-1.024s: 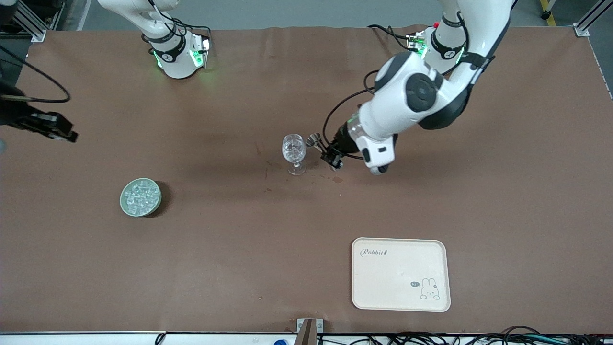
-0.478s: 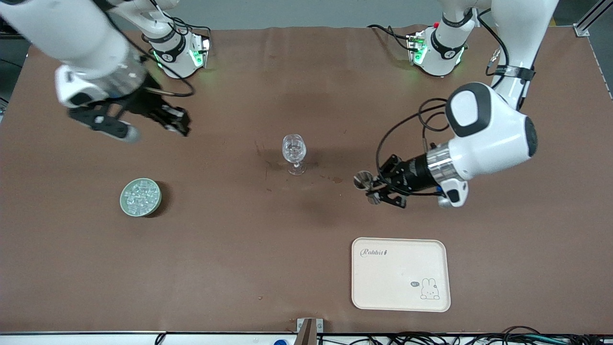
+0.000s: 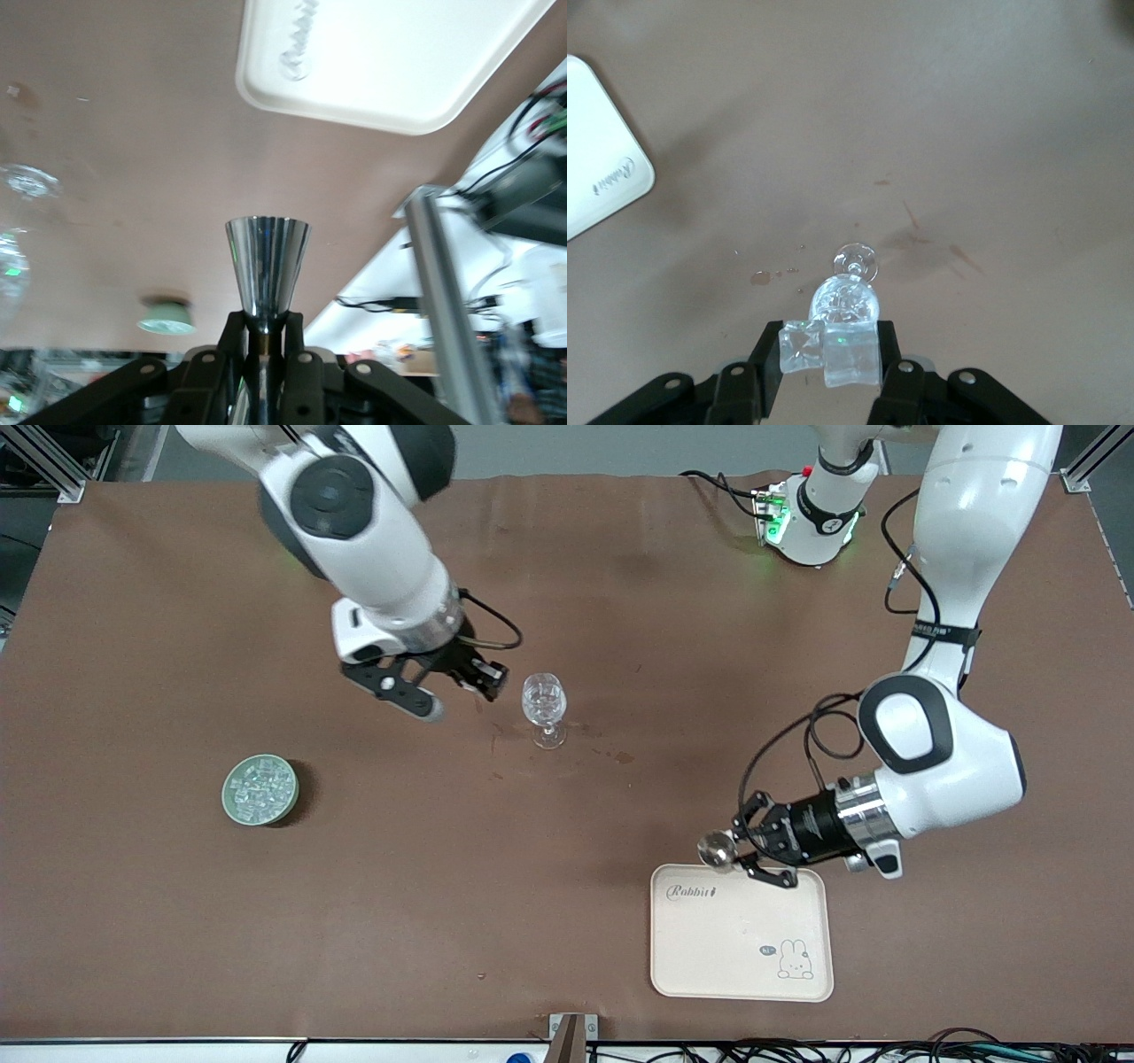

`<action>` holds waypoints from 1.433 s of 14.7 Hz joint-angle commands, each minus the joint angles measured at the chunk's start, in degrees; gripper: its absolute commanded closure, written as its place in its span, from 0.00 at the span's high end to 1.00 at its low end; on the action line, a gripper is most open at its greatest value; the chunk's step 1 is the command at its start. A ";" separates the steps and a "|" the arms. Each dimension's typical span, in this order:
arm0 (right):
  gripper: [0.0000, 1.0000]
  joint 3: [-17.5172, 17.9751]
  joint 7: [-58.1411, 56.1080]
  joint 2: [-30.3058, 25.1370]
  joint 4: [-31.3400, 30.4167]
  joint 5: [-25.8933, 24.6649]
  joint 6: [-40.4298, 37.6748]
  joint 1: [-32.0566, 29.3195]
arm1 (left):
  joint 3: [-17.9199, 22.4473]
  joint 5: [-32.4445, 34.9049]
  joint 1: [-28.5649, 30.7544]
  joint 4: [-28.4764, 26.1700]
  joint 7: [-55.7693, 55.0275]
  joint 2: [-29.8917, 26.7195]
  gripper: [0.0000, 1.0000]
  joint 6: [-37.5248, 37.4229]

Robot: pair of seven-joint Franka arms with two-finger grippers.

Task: Pour wine and add ice with both arms
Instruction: 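Open the right gripper above the glass while the left gripper places the jigger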

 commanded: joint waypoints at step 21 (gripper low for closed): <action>0.17 0.31 8.56 8.27 -6.77 -5.64 7.27 7.54 | 8.60 -45.33 0.13 4.16 36.31 19.86 0.21 -0.24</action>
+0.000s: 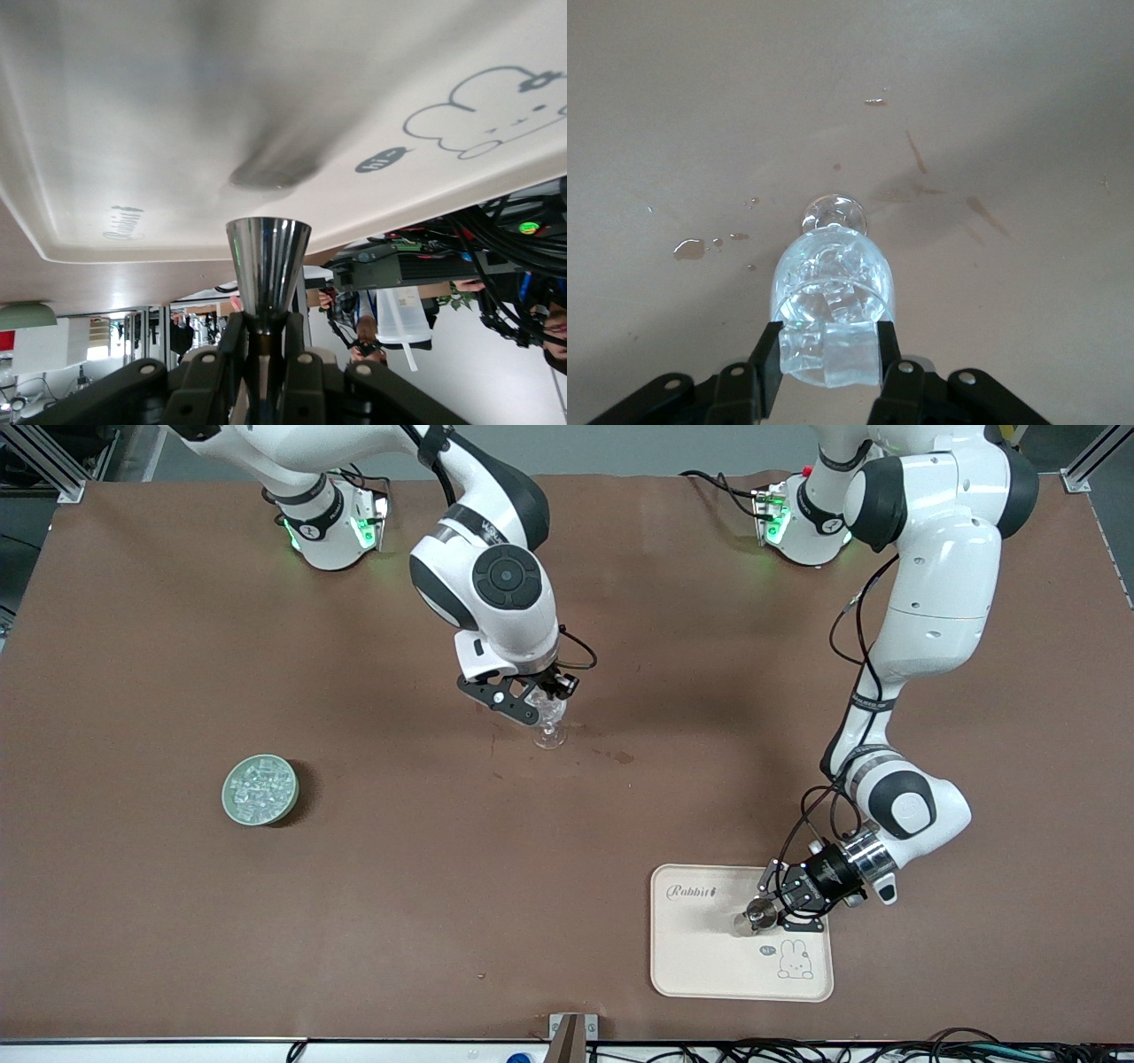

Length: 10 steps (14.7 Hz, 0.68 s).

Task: Pour wine and add ice with both arms
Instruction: 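Open the right gripper above the glass while the left gripper places the jigger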

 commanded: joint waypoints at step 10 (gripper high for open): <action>0.69 0.38 0.55 0.25 -0.05 -0.88 0.51 -0.17 | 0.41 -3.77 0.50 -3.44 0.88 -1.22 1.00 -0.48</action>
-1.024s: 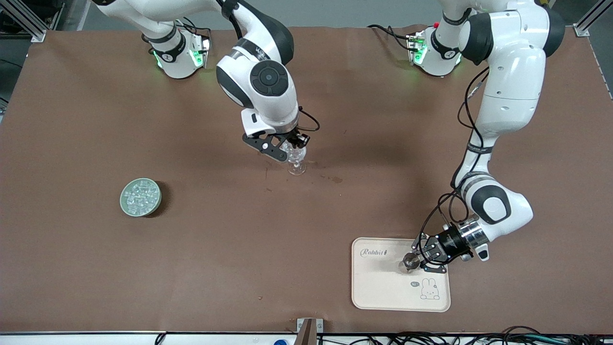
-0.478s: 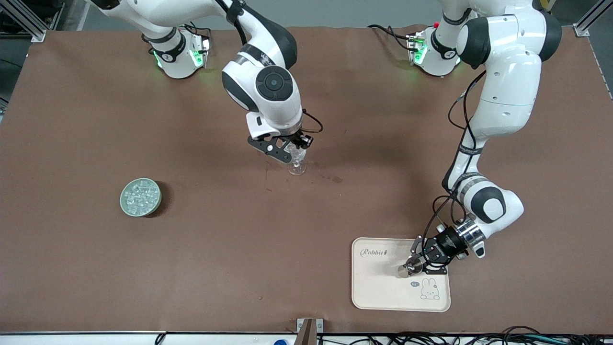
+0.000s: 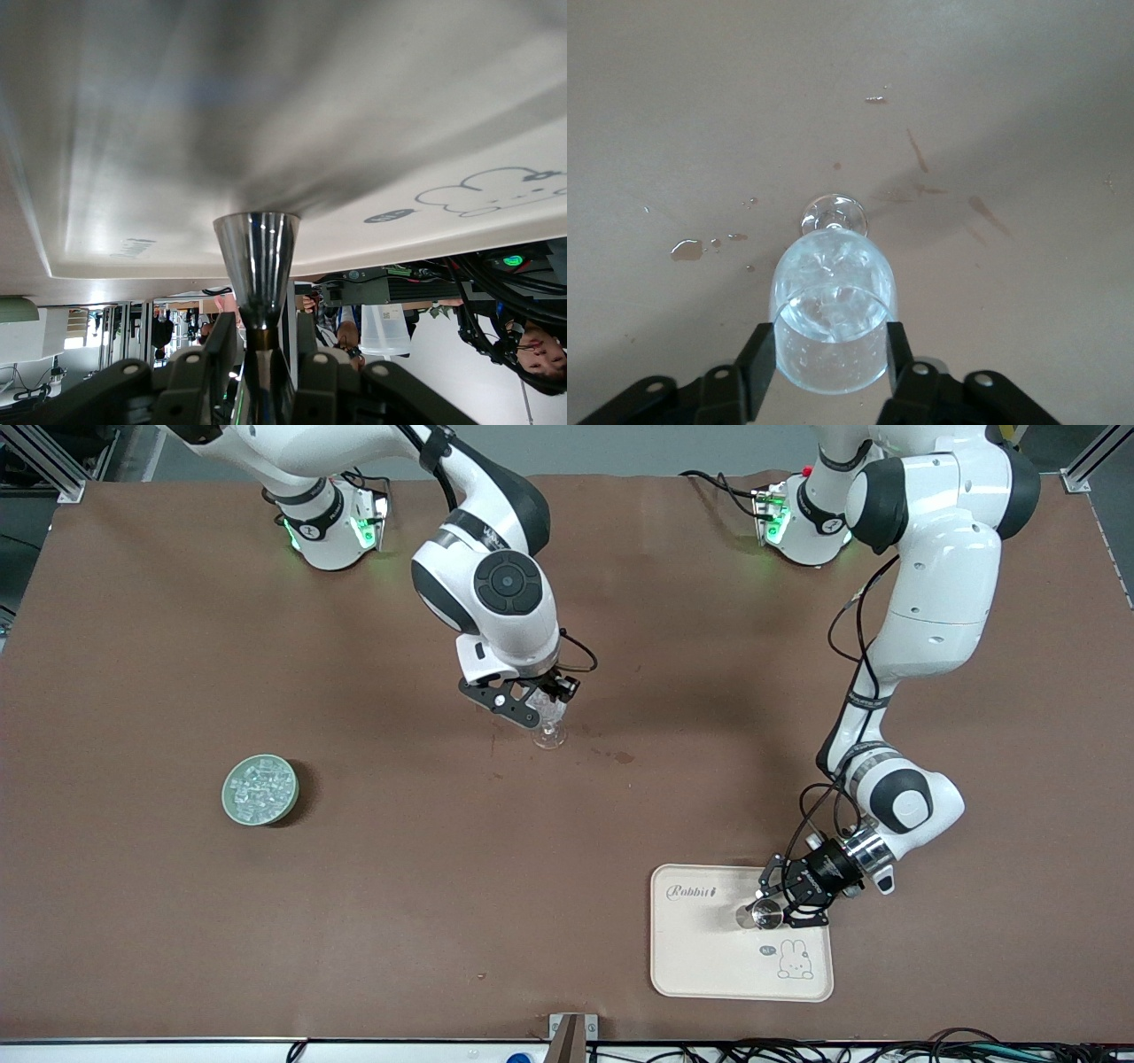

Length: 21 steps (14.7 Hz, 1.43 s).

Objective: Pour wine and add ice with both arms

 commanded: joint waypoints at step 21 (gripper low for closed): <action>1.00 -24.01 -52.60 -26.35 1.59 -3.08 -15.21 -15.30 | 3.81 67.27 0.45 2.70 0.31 -19.24 1.00 -1.24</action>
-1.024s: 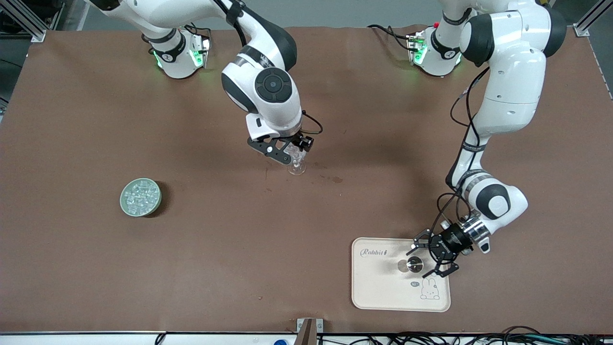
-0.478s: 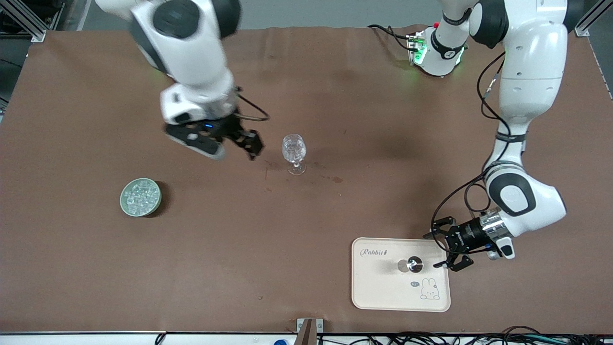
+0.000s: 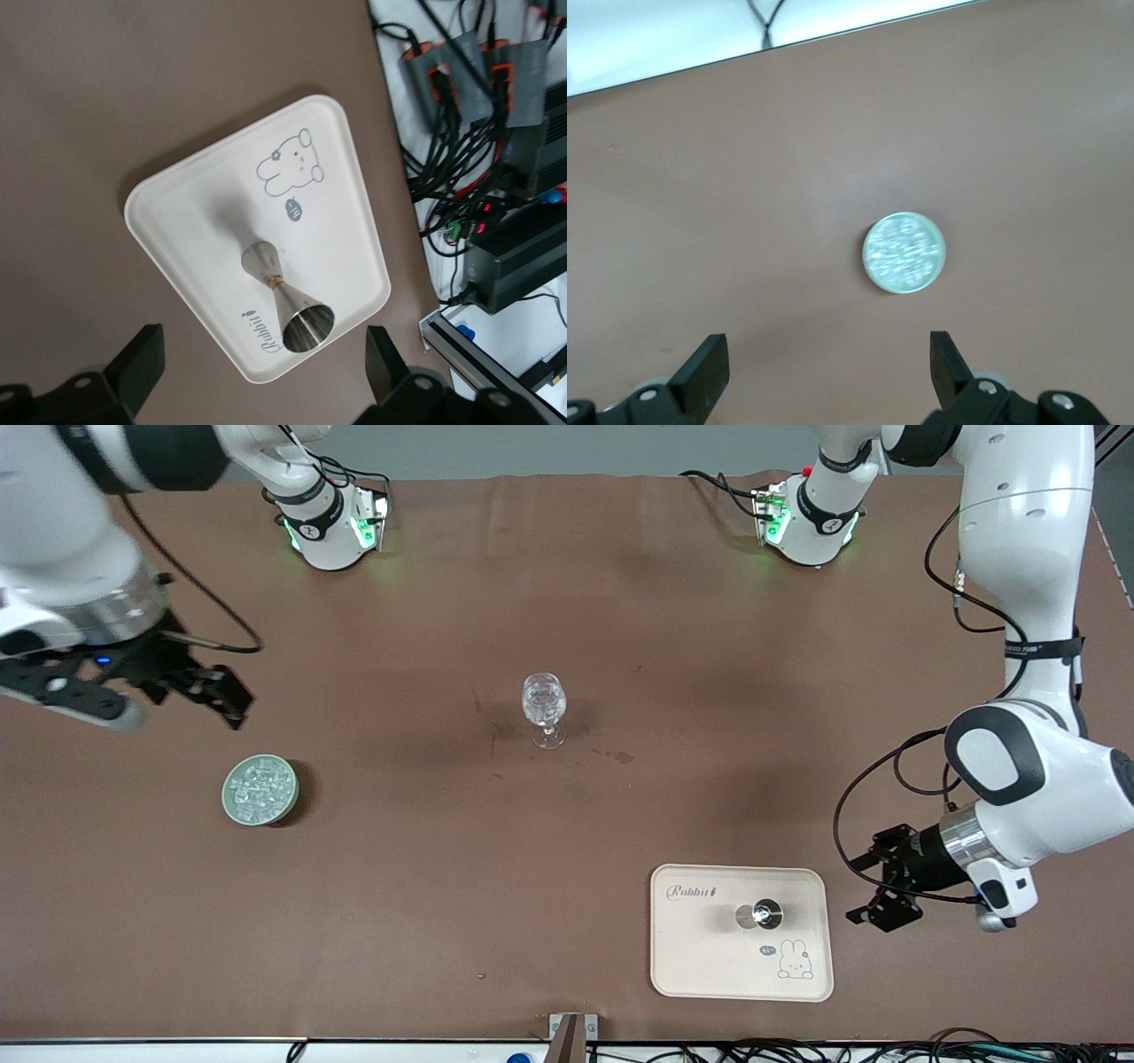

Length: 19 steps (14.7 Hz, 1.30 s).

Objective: Pour wine and add ice with both arms

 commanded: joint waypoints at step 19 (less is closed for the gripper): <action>1.00 -10.58 -22.14 -5.13 -4.86 13.54 -0.50 -5.56 | -13.95 40.28 6.43 -25.00 42.00 -47.06 1.00 -23.92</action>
